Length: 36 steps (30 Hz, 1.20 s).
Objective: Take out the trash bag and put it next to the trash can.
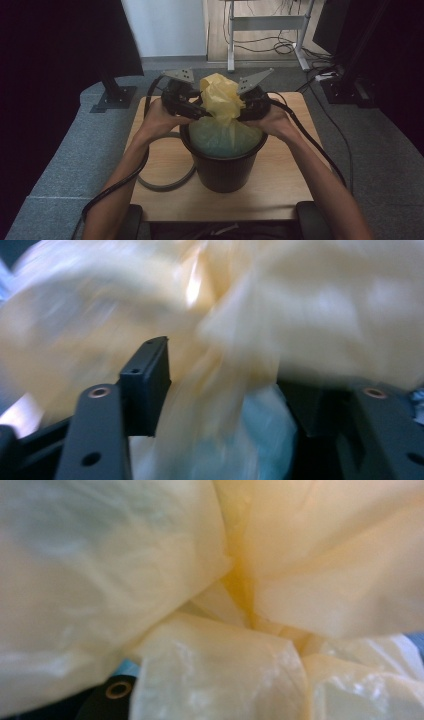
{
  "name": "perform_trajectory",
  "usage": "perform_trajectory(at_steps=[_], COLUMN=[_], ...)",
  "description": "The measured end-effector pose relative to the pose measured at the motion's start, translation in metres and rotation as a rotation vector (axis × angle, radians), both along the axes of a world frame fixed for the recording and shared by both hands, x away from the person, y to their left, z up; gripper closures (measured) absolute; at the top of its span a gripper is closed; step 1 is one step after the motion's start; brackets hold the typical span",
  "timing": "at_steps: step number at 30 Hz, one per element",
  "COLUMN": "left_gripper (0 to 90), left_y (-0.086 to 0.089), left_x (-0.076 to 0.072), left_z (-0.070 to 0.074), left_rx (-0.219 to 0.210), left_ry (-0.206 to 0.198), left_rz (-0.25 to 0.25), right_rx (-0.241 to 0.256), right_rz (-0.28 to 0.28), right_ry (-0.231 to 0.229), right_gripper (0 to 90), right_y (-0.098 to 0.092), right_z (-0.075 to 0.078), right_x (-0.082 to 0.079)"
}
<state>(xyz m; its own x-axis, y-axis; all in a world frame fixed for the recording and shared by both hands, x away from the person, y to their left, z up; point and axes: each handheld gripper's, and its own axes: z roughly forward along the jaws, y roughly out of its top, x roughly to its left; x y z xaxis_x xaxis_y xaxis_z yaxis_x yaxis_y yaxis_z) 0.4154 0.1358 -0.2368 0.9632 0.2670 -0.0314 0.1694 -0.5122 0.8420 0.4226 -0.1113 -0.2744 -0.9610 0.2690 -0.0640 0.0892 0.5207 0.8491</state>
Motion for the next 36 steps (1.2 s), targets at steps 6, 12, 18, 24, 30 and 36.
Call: perform_trajectory(at_steps=[6, 12, 18, 24, 30, 36], left_gripper=[46.1, 78.2, 87.3, 87.8, 60.8, 38.9], left_y=[0.015, -0.001, -0.024, -0.048, -0.031, 0.003], left_x=[0.005, 0.008, 0.006, 0.000, -0.003, 0.000], left_z=[-0.007, -0.022, -0.016, -0.009, -0.004, -0.009], left_rx=[0.028, 0.058, 0.015, -0.010, -0.021, -0.020], left_ry=[0.003, 0.022, -0.002, -0.009, -0.016, 0.045], left_rz=[0.051, 0.028, -0.033, -0.110, -0.044, 0.002], right_rx=[0.033, 0.082, 0.027, -0.039, -0.086, -0.039], right_rz=[-0.003, 0.035, -0.005, 0.024, 0.030, -0.031], right_ry=[0.000, 0.016, 0.026, 0.021, 0.016, 0.038], right_gripper=[80.5, 73.9, 24.7, 34.9, 76.3, 80.8], right_y=[-0.018, -0.019, -0.006, 0.019, 0.013, -0.006], right_z=[0.008, 0.012, 0.004, -0.002, -0.006, -0.002], right_x=[-0.003, -0.007, -0.006, -0.009, -0.009, -0.004])
